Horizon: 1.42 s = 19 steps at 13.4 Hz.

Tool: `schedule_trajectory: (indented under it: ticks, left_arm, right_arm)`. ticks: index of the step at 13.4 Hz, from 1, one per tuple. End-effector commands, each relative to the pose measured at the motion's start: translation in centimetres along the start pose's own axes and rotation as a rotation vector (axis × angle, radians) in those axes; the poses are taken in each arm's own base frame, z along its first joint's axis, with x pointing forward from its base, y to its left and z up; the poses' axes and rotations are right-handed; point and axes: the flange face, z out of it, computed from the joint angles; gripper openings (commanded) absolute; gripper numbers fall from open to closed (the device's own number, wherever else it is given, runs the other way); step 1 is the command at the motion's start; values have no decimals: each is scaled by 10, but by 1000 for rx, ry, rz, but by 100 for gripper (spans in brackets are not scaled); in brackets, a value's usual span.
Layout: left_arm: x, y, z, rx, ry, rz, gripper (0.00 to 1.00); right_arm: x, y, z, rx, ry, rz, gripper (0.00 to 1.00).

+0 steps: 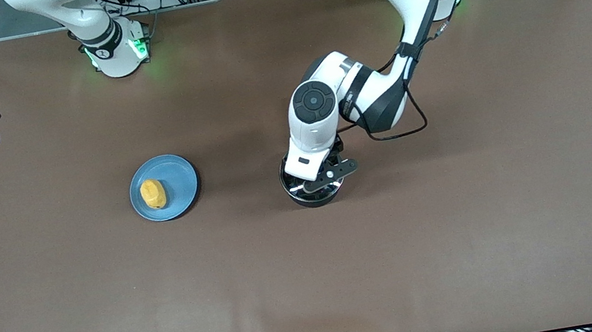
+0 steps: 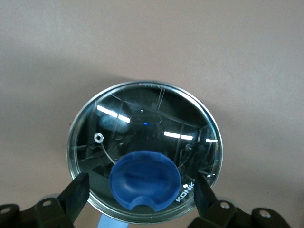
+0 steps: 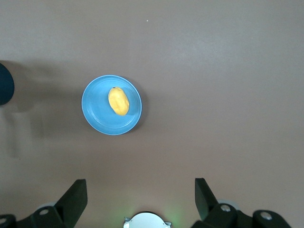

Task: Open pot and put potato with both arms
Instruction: 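Lower the left gripper onto the blue knob of the glass lid, then grasp the blue knob and lift the lid off the saucepan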

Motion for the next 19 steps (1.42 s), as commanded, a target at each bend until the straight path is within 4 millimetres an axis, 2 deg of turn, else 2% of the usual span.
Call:
schedule_trajectory:
  ticks: [1, 2, 4, 7, 9, 11, 12, 15, 16, 18, 19]
  left_arm:
    - [-3, 8, 11, 21, 30, -1, 93]
    - [-3, 8, 18, 27, 25, -3, 92]
    - [-4, 8, 19, 29, 26, -2, 86]
    - [-10, 11, 18, 28, 27, -5, 66]
    - [-9, 11, 14, 23, 30, -5, 41]
    - [-7, 10, 11, 23, 32, 0, 10]
    - [-7, 9, 9, 27, 32, 1, 0]
    - [-5, 4, -38, 3, 52, -4, 0]
    - [-2, -2, -61, -6, 60, -13, 0]
    - [19, -29, -107, -7, 71, -41, 0]
    - [35, -49, -127, 0, 69, -42, 0]
  right_arm:
    - [-7, -1, -2, -12, 6, 13, 100]
    - [-7, -1, -2, -12, 6, 13, 100]
    - [-7, -2, -2, -12, 6, 10, 100]
    - [-7, -1, -2, -12, 6, 12, 100]
    - [-7, -1, -2, -12, 8, 12, 100]
    - [-7, -1, -2, -12, 8, 12, 100]
    - [-7, -1, -2, -12, 8, 12, 100]
    - [-7, -2, -3, -14, 9, 10, 100]
    - [-7, -2, -3, -13, 9, 10, 100]
    - [-7, -2, -3, -14, 9, 10, 100]
    - [-7, -2, -3, -13, 9, 10, 100]
